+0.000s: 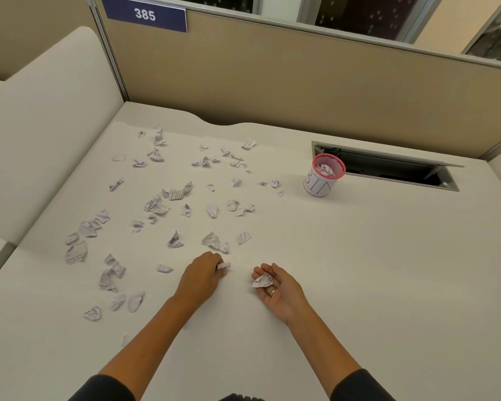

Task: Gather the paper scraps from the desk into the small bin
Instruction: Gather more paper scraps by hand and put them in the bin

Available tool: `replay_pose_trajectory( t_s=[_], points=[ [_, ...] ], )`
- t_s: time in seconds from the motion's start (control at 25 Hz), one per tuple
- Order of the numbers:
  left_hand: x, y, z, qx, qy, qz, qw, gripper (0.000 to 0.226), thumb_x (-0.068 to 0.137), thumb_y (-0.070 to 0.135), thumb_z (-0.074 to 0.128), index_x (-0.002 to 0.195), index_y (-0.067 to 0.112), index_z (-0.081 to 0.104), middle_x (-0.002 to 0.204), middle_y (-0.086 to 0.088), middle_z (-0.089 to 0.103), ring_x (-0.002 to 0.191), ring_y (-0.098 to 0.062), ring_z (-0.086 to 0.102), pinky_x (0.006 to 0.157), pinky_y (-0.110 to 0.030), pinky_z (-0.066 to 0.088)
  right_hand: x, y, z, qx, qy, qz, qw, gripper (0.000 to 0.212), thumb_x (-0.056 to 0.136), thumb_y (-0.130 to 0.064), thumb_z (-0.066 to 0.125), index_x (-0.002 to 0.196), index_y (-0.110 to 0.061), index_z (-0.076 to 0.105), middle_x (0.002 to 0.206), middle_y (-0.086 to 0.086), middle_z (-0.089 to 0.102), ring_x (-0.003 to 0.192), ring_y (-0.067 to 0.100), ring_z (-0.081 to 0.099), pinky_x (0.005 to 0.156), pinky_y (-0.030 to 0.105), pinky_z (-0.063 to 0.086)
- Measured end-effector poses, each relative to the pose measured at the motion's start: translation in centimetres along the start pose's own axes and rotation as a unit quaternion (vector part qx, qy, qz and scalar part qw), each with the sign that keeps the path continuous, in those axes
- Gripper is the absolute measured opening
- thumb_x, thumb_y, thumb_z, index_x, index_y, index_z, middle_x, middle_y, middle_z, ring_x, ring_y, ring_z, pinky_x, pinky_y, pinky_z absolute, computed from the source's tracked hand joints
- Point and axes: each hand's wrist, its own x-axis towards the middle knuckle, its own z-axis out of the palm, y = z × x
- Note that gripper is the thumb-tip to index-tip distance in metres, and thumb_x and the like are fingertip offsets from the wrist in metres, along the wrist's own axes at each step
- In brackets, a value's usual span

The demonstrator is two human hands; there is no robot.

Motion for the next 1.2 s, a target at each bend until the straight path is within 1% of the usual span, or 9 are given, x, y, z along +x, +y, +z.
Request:
replay_pose_trajectory(
  t_s=[0.16, 0.32, 0.44, 0.56, 0.72, 0.84, 0.96, 1.08, 1.2],
  points=[
    [0.1, 1.4, -0.5, -0.135, 0.013, -0.057, 0.989, 0.018, 0.084, 0.022, 0.064, 0.073, 0.007, 0.062, 0.066, -0.004, 0.063, 0.061, -0.015, 0.056, 0.056, -0.019, 0.039, 0.2, 0.0, 0.1, 0.0, -0.002, 0.0, 1.0, 0.023, 0.095, -0.021, 0.05, 0.092, -0.003, 0.064, 0.078, 0.011, 0.075, 0.076, 0.022, 0.071, 0.076, 0.033, 0.052],
    [-0.3, 3.9, -0.7, -0.358, -0.054, -0.079, 0.929, 0.01, 0.081, 0.023, 0.07, 0.081, 0.013, 0.07, 0.075, -0.006, 0.068, 0.061, -0.007, 0.063, 0.063, -0.02, 0.054, 0.5, 0.3, 0.4, -0.006, -0.011, -0.002, 1.0, 0.024, 0.094, -0.022, 0.052, 0.093, -0.002, 0.064, 0.079, 0.011, 0.075, 0.086, 0.024, 0.067, 0.078, 0.035, 0.054],
    [-0.7, 5.5, -0.2, -0.251, -0.065, -0.033, 0.965, 0.008, 0.081, 0.02, 0.068, 0.087, 0.015, 0.069, 0.079, -0.003, 0.069, 0.065, -0.006, 0.061, 0.066, -0.021, 0.051, 0.5, 0.5, 0.6, -0.001, -0.038, 0.008, 0.999, 0.031, 0.093, -0.027, 0.053, 0.091, 0.0, 0.068, 0.084, 0.013, 0.074, 0.077, 0.022, 0.07, 0.069, 0.033, 0.057],
    [-0.9, 6.0, 0.4, -0.12, -0.08, 0.024, 0.989, 0.025, 0.078, 0.02, 0.068, 0.103, 0.02, 0.068, 0.091, 0.001, 0.067, 0.078, -0.011, 0.058, 0.075, -0.026, 0.048, 0.6, 0.5, 0.7, 0.035, -0.064, 0.021, 0.997, 0.039, 0.094, -0.029, 0.052, 0.081, 0.003, 0.071, 0.085, 0.019, 0.073, 0.069, 0.024, 0.072, 0.059, 0.029, 0.058],
    [-0.4, 4.9, -0.3, -0.093, -0.028, 0.021, 0.995, 0.039, 0.082, 0.028, 0.068, 0.119, 0.02, 0.06, 0.101, 0.002, 0.061, 0.079, -0.011, 0.053, 0.075, -0.025, 0.043, 0.9, 0.2, 0.4, 0.055, -0.031, 0.022, 0.998, 0.027, 0.093, -0.021, 0.055, 0.095, 0.005, 0.064, 0.082, 0.019, 0.073, 0.076, 0.028, 0.071, 0.06, 0.03, 0.06],
    [0.2, 2.1, -1.2, -0.019, 0.012, -0.016, 1.0, 0.033, 0.087, 0.026, 0.063, 0.118, 0.016, 0.06, 0.108, -0.002, 0.057, 0.084, -0.013, 0.054, 0.071, -0.022, 0.035, 1.1, -0.1, 0.3, 0.057, -0.022, 0.024, 0.998, 0.022, 0.093, -0.014, 0.054, 0.093, 0.006, 0.062, 0.078, 0.02, 0.073, 0.07, 0.028, 0.072, 0.059, 0.033, 0.061],
    [0.1, -0.3, -1.3, 0.017, -0.018, -0.046, 0.999, 0.026, 0.086, 0.025, 0.063, 0.11, 0.015, 0.062, 0.102, -0.004, 0.054, 0.093, -0.019, 0.056, 0.07, -0.022, 0.034, 1.2, -0.2, 0.4, 0.031, -0.023, 0.025, 0.999, 0.019, 0.092, -0.012, 0.054, 0.09, 0.004, 0.063, 0.076, 0.018, 0.073, 0.068, 0.025, 0.073, 0.06, 0.031, 0.061],
    [-0.2, -0.8, -0.5, 0.019, -0.063, -0.023, 0.998, 0.023, 0.082, 0.028, 0.067, 0.099, 0.015, 0.058, 0.092, 0.0, 0.046, 0.086, -0.02, 0.05, 0.067, -0.025, 0.033, 1.3, -0.1, 0.4, 0.01, -0.022, 0.022, 0.999, 0.018, 0.093, -0.012, 0.053, 0.09, 0.003, 0.063, 0.076, 0.016, 0.073, 0.068, 0.024, 0.073, 0.062, 0.03, 0.061],
    [0.1, -0.7, -0.1, 0.046, -0.061, -0.006, 0.997, 0.02, 0.083, 0.029, 0.065, 0.094, 0.013, 0.057, 0.091, 0.0, 0.044, 0.08, -0.019, 0.046, 0.066, -0.026, 0.033, 1.3, 0.0, 0.4, -0.003, -0.022, 0.017, 1.0, 0.018, 0.093, -0.013, 0.053, 0.091, 0.003, 0.063, 0.079, 0.016, 0.074, 0.07, 0.024, 0.073, 0.062, 0.03, 0.061]
  ],
)
